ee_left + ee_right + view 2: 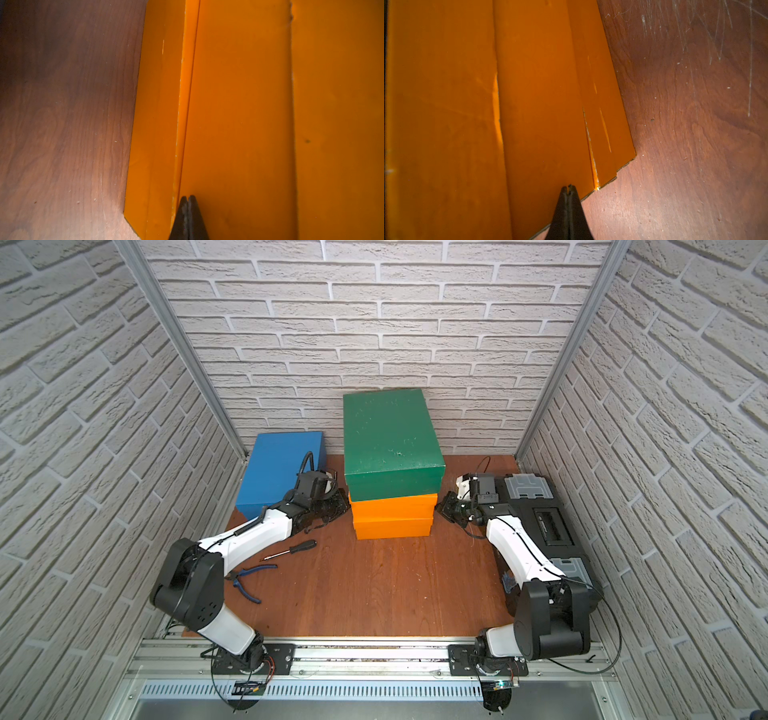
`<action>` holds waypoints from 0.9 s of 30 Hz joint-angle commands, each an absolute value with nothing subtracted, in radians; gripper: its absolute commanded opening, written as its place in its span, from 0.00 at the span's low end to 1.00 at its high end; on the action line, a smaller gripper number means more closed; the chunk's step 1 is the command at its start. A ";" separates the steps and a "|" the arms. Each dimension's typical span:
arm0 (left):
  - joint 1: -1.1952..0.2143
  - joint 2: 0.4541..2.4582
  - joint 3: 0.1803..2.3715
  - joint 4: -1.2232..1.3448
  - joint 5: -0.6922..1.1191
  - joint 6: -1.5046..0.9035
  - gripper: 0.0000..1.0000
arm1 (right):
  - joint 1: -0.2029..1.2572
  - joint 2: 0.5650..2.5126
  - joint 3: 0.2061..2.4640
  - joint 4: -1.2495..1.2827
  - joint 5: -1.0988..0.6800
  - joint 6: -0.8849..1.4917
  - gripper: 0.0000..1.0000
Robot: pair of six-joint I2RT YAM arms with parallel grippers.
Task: Stack the shoeboxes
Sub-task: Adjust the shoeboxes in the shoebox.
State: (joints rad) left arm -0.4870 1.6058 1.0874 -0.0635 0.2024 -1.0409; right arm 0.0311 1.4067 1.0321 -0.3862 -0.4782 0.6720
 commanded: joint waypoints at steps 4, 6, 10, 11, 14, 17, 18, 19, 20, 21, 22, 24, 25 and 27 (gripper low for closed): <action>-0.539 1.546 1.078 -0.046 0.244 -1.045 0.00 | 0.054 1.363 1.043 -0.376 -0.531 0.653 0.03; -0.541 1.537 1.074 -0.057 0.236 -1.040 0.00 | 0.052 1.362 1.043 -0.377 -0.533 0.652 0.03; -0.542 1.530 1.060 -0.067 0.218 -1.034 0.00 | 0.052 1.362 1.046 -0.380 -0.534 0.652 0.03; -0.541 1.528 1.057 -0.066 0.216 -1.035 0.00 | 0.052 1.362 1.046 -0.377 -0.535 0.653 0.03; -0.542 1.528 1.046 -0.055 0.216 -1.042 0.00 | 0.052 1.364 1.048 -0.377 -0.535 0.654 0.03; -0.542 1.529 1.044 -0.058 0.216 -1.042 0.00 | 0.052 1.367 1.048 -0.375 -0.537 0.657 0.03; -0.543 1.528 1.043 -0.058 0.216 -1.041 0.00 | 0.052 1.369 1.048 -0.374 -0.538 0.657 0.03; -0.543 1.527 1.043 -0.058 0.216 -1.040 0.00 | 0.052 1.370 1.048 -0.371 -0.538 0.658 0.03; -0.542 1.525 1.043 -0.058 0.216 -1.040 0.00 | 0.052 1.371 1.047 -0.370 -0.538 0.658 0.03; -0.542 1.523 1.043 -0.058 0.216 -1.041 0.00 | 0.052 1.373 1.046 -0.369 -0.538 0.660 0.03; -0.542 1.521 1.042 -0.057 0.216 -1.042 0.00 | 0.052 1.374 1.047 -0.367 -0.540 0.660 0.03; -0.543 1.513 1.039 -0.059 0.216 -1.043 0.00 | 0.052 1.378 1.046 -0.363 -0.542 0.664 0.03; -0.543 1.510 1.035 -0.059 0.215 -1.044 0.00 | 0.052 1.379 1.046 -0.361 -0.546 0.664 0.03; -0.545 1.500 1.027 -0.061 0.210 -1.046 0.00 | 0.052 1.380 1.048 -0.358 -0.549 0.666 0.03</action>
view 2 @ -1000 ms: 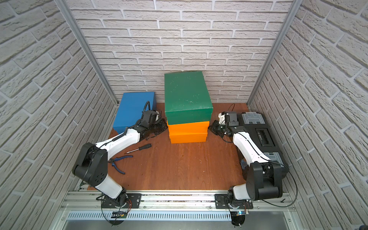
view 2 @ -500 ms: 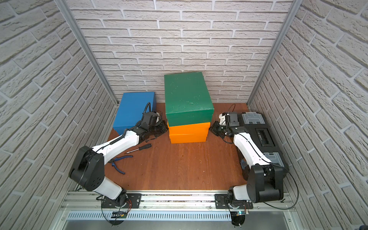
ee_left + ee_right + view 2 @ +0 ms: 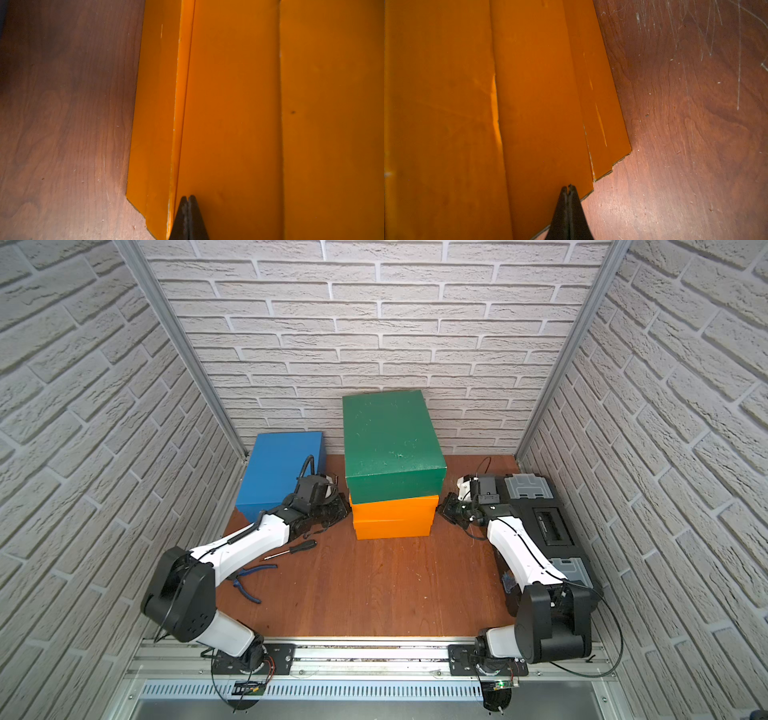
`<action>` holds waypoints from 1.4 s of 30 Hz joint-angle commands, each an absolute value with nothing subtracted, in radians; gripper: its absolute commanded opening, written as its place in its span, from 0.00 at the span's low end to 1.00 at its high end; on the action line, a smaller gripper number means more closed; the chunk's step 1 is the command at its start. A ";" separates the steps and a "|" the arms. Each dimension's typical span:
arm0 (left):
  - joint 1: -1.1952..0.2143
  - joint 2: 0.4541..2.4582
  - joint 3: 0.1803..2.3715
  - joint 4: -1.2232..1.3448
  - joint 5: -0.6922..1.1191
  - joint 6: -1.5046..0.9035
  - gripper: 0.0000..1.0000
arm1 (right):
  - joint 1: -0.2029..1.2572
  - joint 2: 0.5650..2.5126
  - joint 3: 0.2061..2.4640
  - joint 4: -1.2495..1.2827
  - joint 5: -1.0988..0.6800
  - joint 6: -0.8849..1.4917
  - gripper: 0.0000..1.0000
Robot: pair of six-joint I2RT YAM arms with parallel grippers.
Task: Stack the shoeboxes
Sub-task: Adjust the shoeboxes in the shoebox.
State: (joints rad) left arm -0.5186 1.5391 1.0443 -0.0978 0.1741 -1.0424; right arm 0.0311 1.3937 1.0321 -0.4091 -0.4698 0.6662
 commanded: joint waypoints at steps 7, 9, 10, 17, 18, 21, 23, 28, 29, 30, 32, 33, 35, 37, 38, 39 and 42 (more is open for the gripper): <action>-0.547 1.497 1.023 -0.058 0.210 -1.047 0.00 | 0.052 1.395 1.064 -0.350 -0.548 0.671 0.03; -0.549 1.502 1.029 -0.054 0.212 -1.049 0.00 | 0.052 1.399 1.071 -0.349 -0.545 0.671 0.03; -0.550 1.505 1.033 -0.054 0.212 -1.049 0.00 | 0.052 1.402 1.074 -0.349 -0.543 0.671 0.03; -0.567 1.507 1.049 -0.064 0.218 -1.046 0.00 | 0.050 1.426 1.092 -0.350 -0.532 0.666 0.03; -0.569 1.501 1.047 -0.070 0.215 -1.045 0.00 | 0.048 1.424 1.095 -0.353 -0.531 0.663 0.03; -0.566 1.474 1.034 -0.091 0.196 -1.036 0.00 | 0.038 1.424 1.107 -0.369 -0.534 0.651 0.03; -0.565 1.454 1.032 -0.116 0.178 -1.023 0.00 | 0.030 1.420 1.113 -0.380 -0.540 0.647 0.03; -0.532 1.405 1.033 -0.168 0.148 -0.998 0.00 | 0.015 1.397 1.115 -0.411 -0.532 0.634 0.03; -0.523 1.396 1.030 -0.174 0.146 -0.994 0.00 | 0.010 1.393 1.115 -0.417 -0.532 0.631 0.03; -0.512 1.387 1.032 -0.182 0.146 -0.991 0.00 | 0.005 1.388 1.115 -0.425 -0.531 0.628 0.03; -0.493 1.366 1.035 -0.199 0.140 -0.985 0.00 | -0.006 1.375 1.117 -0.442 -0.525 0.619 0.03; -0.484 1.353 1.039 -0.206 0.138 -0.980 0.00 | -0.013 1.369 1.120 -0.451 -0.521 0.616 0.03; -0.473 1.334 1.057 -0.225 0.128 -0.966 0.00 | -0.029 1.356 1.126 -0.461 -0.520 0.612 0.03; -0.470 1.324 1.094 -0.255 0.116 -0.942 0.00 | -0.043 1.347 1.143 -0.476 -0.518 0.608 0.03; -0.470 1.323 1.113 -0.264 0.114 -0.935 0.00 | -0.047 1.343 1.155 -0.484 -0.517 0.606 0.03; -0.471 1.325 1.134 -0.273 0.116 -0.927 0.00 | -0.050 1.340 1.168 -0.491 -0.517 0.605 0.03; -0.471 1.339 1.202 -0.286 0.123 -0.911 0.00 | -0.055 1.329 1.216 -0.512 -0.508 0.599 0.03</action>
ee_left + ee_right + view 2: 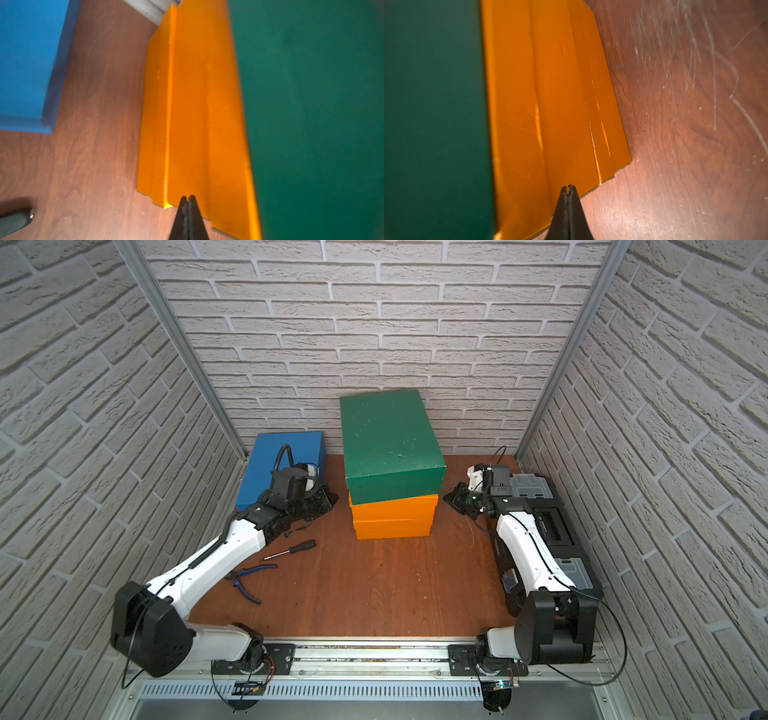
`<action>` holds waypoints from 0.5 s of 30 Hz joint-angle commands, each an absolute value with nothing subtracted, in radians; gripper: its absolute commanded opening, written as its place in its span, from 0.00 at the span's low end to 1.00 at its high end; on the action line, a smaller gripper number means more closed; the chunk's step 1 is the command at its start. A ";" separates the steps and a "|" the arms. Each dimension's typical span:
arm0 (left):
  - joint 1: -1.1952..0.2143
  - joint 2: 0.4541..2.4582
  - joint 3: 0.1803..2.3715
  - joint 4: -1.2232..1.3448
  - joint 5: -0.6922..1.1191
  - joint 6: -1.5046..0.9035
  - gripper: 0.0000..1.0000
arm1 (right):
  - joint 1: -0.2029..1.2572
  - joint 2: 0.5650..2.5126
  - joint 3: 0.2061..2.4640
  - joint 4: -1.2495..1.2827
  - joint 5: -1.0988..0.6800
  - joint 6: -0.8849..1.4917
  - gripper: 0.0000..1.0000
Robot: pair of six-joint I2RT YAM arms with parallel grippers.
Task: Stack the shoeboxes
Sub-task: Adjust the shoeboxes in the shoebox, then adjust the shoebox.
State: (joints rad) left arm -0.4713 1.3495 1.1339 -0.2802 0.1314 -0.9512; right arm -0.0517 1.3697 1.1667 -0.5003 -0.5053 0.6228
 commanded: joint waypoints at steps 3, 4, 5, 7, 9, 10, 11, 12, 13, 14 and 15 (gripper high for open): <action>-0.471 1.365 1.264 -0.287 0.135 -0.899 0.00 | -0.055 1.325 1.266 -0.538 -0.479 0.588 0.03; -0.472 1.376 1.284 -0.290 0.139 -0.896 0.00 | -0.055 1.325 1.279 -0.541 -0.474 0.588 0.03; -0.472 1.387 1.299 -0.290 0.144 -0.891 0.00 | -0.055 1.327 1.289 -0.540 -0.475 0.591 0.03; -0.473 1.411 1.329 -0.288 0.155 -0.889 0.00 | -0.054 1.336 1.302 -0.528 -0.492 0.603 0.03; -0.473 1.432 1.347 -0.285 0.166 -0.888 0.00 | -0.054 1.346 1.311 -0.510 -0.516 0.620 0.03; -0.472 1.443 1.354 -0.283 0.169 -0.890 0.00 | -0.053 1.350 1.311 -0.495 -0.531 0.629 0.03; -0.473 1.452 1.359 -0.281 0.171 -0.891 0.00 | -0.051 1.351 1.310 -0.486 -0.540 0.637 0.03; -0.475 1.460 1.361 -0.276 0.174 -0.894 0.00 | -0.049 1.351 1.307 -0.474 -0.547 0.644 0.03; -0.474 1.468 1.366 -0.273 0.178 -0.894 0.00 | -0.046 1.351 1.305 -0.466 -0.553 0.648 0.03; -0.474 1.475 1.369 -0.272 0.179 -0.894 0.00 | -0.044 1.351 1.305 -0.465 -0.557 0.649 0.03; -0.474 1.483 1.375 -0.273 0.181 -0.894 0.00 | -0.038 1.350 1.305 -0.465 -0.561 0.648 0.03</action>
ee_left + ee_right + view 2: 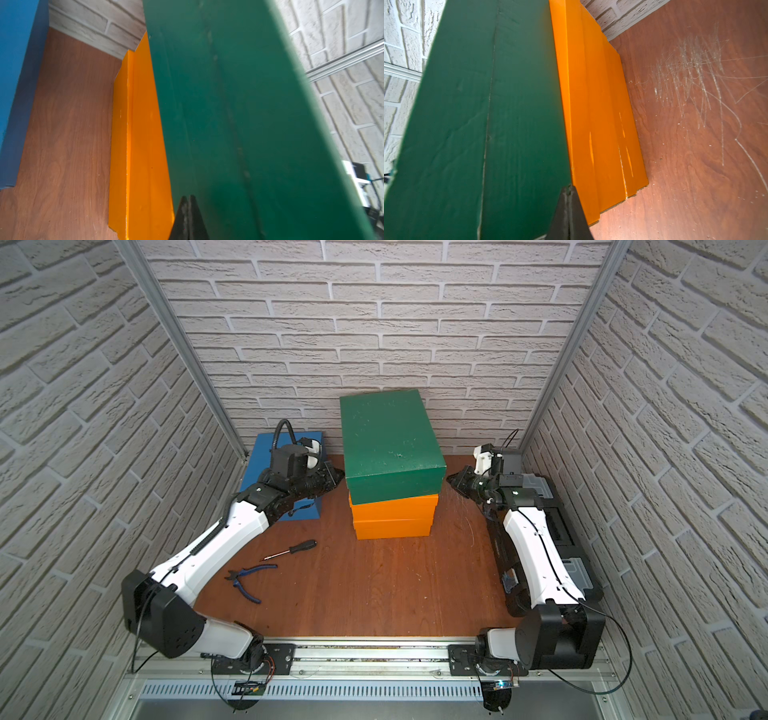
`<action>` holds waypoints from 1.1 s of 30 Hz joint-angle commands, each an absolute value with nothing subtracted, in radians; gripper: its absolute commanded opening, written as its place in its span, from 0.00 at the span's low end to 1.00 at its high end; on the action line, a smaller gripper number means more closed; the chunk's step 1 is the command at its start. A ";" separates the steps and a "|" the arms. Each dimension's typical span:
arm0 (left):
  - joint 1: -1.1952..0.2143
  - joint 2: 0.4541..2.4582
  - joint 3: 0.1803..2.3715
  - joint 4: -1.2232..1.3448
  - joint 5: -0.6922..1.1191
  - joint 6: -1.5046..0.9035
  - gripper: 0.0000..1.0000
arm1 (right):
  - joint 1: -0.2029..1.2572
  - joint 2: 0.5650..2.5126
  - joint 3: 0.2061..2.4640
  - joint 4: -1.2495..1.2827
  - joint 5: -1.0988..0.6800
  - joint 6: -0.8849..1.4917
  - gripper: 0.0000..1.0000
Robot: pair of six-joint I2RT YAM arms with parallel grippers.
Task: Stack the shoeboxes
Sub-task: Adjust the shoebox.
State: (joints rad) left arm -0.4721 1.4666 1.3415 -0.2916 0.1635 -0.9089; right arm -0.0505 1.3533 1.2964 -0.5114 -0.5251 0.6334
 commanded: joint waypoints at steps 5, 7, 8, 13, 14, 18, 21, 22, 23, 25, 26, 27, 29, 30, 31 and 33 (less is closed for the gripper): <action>-0.473 1.509 1.401 -0.269 0.180 -0.891 0.00 | -0.011 1.331 1.295 -0.471 -0.568 0.643 0.03; -0.474 1.520 1.414 -0.271 0.180 -0.886 0.00 | -0.002 1.320 1.286 -0.471 -0.567 0.642 0.03; -0.473 1.525 1.421 -0.271 0.179 -0.883 0.00 | 0.001 1.314 1.280 -0.469 -0.566 0.645 0.03; -0.469 1.566 1.462 -0.289 0.178 -0.867 0.00 | 0.005 1.289 1.262 -0.464 -0.564 0.650 0.03; -0.468 1.576 1.473 -0.295 0.179 -0.863 0.00 | 0.008 1.284 1.260 -0.463 -0.564 0.650 0.03; -0.467 1.613 1.508 -0.308 0.184 -0.859 0.00 | 0.008 1.278 1.252 -0.459 -0.566 0.653 0.03; -0.466 1.622 1.510 -0.300 0.180 -0.861 0.00 | 0.008 1.287 1.259 -0.463 -0.563 0.645 0.03; -0.464 1.622 1.508 -0.298 0.178 -0.863 0.00 | 0.007 1.292 1.262 -0.463 -0.561 0.645 0.03; -0.463 1.622 1.506 -0.295 0.178 -0.866 0.00 | 0.008 1.296 1.263 -0.462 -0.562 0.644 0.03; -0.462 1.618 1.501 -0.292 0.176 -0.866 0.00 | 0.008 1.306 1.268 -0.458 -0.564 0.647 0.03; -0.463 1.616 1.500 -0.291 0.176 -0.867 0.00 | 0.008 1.310 1.271 -0.456 -0.566 0.647 0.03; -0.463 1.614 1.499 -0.290 0.176 -0.867 0.00 | 0.008 1.314 1.273 -0.453 -0.569 0.650 0.03; -0.460 1.612 1.500 -0.294 0.172 -0.862 0.00 | 0.008 1.319 1.273 -0.443 -0.574 0.657 0.03; -0.459 1.611 1.499 -0.295 0.170 -0.864 0.00 | 0.009 1.320 1.275 -0.437 -0.578 0.661 0.03; -0.456 1.609 1.499 -0.294 0.171 -0.863 0.00 | 0.010 1.321 1.275 -0.434 -0.578 0.664 0.03; -0.453 1.607 1.497 -0.294 0.170 -0.864 0.00 | 0.015 1.321 1.279 -0.433 -0.579 0.664 0.03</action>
State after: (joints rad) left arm -0.4580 1.6173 1.4857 -0.3161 0.1696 -0.8749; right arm -0.0044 1.3205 1.2648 -0.4839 -0.5404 0.6552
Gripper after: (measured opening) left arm 0.048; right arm 0.050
